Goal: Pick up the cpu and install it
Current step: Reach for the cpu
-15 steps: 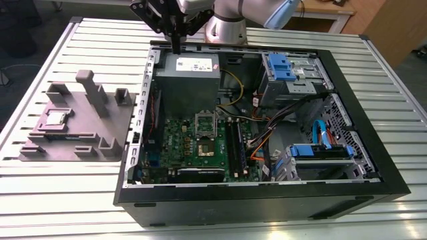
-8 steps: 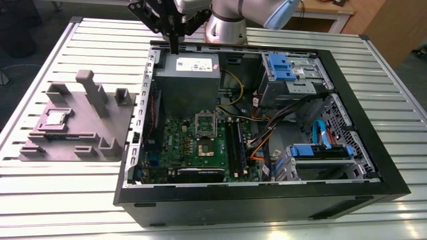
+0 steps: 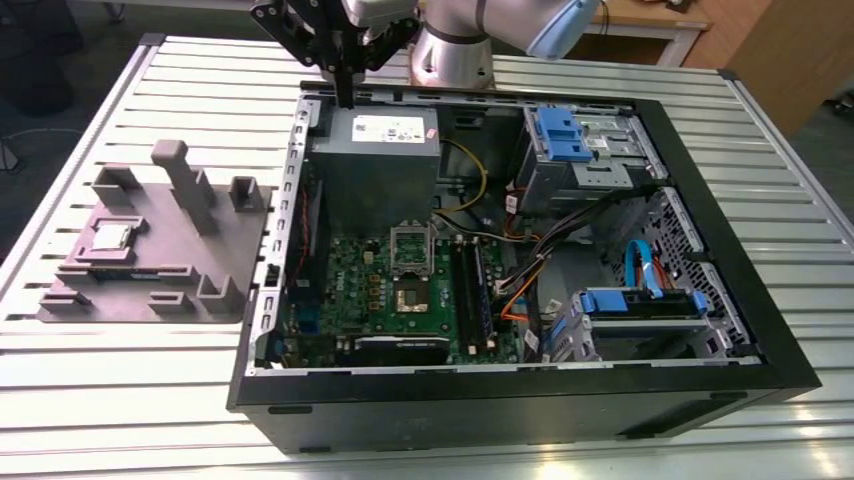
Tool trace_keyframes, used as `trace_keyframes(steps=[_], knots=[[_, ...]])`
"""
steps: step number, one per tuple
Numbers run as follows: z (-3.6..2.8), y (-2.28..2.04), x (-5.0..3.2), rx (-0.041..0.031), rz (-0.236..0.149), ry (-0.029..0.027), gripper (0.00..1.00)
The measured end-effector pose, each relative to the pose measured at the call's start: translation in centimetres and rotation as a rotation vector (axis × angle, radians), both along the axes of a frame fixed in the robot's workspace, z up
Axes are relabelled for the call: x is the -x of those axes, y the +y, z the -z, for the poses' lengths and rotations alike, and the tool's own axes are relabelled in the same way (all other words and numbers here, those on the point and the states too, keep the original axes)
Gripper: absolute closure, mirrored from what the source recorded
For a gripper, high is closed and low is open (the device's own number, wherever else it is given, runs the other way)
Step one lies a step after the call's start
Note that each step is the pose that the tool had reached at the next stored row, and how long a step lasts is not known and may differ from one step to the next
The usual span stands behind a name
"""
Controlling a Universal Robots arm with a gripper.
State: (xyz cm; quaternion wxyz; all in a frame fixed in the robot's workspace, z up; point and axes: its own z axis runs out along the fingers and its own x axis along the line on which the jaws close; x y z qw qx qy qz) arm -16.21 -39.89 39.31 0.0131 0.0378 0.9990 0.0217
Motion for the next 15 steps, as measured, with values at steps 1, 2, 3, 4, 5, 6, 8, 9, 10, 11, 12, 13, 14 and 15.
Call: trace_keyframes(steps=[1,2,3,4,5,6,8,9,10,11,12,13,14,15], knots=[[0.00,0.00,0.03,-0.0001,0.000,0.0000,0.90],[0.00,0.00,0.07,0.0000,0.000,0.0000,0.90],[0.00,0.00,0.10,0.0000,0.000,0.0000,0.90],[0.00,0.00,0.14,0.0000,0.000,0.0000,0.90],[0.00,0.00,0.18,0.0000,0.000,0.0000,0.90],[0.00,0.00,0.20,0.0000,0.000,0.0000,0.90],[0.00,0.00,0.25,0.0000,0.000,0.0000,0.90],[0.00,0.00,0.28,0.0000,0.000,0.0000,0.90],[0.00,0.00,0.30,0.0000,0.000,0.0000,0.90],[0.00,0.00,0.33,-0.0001,0.000,-0.0001,0.90],[0.00,0.00,0.35,0.0000,0.000,0.0000,0.90],[0.00,0.00,0.37,0.0000,0.000,0.0000,0.90],[0.00,0.00,0.40,0.0000,0.000,0.0000,0.90],[0.00,0.00,0.42,0.0000,0.000,-0.0001,0.90]])
